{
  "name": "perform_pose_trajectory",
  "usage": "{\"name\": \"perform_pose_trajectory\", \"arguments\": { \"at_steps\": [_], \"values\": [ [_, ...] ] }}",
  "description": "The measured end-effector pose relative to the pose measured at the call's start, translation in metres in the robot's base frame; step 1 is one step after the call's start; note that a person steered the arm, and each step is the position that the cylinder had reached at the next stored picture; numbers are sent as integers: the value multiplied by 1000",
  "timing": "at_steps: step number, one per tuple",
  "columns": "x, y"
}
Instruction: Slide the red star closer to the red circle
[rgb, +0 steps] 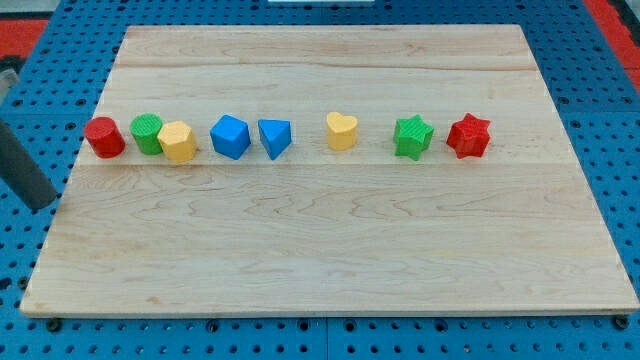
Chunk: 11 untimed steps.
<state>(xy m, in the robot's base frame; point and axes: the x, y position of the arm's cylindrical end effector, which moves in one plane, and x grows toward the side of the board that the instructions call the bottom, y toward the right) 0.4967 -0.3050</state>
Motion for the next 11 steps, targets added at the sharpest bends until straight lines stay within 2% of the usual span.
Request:
{"name": "perform_pose_trajectory", "arguments": {
  "at_steps": [1,2,5,6,7,8,9,10,11],
  "values": [
    [-21,0],
    [-68,2],
    [-190,181],
    [-196,238],
    [-211,248],
    [-251,362],
    [-239,481],
    [-199,603],
    [-105,605]
  ]
}}
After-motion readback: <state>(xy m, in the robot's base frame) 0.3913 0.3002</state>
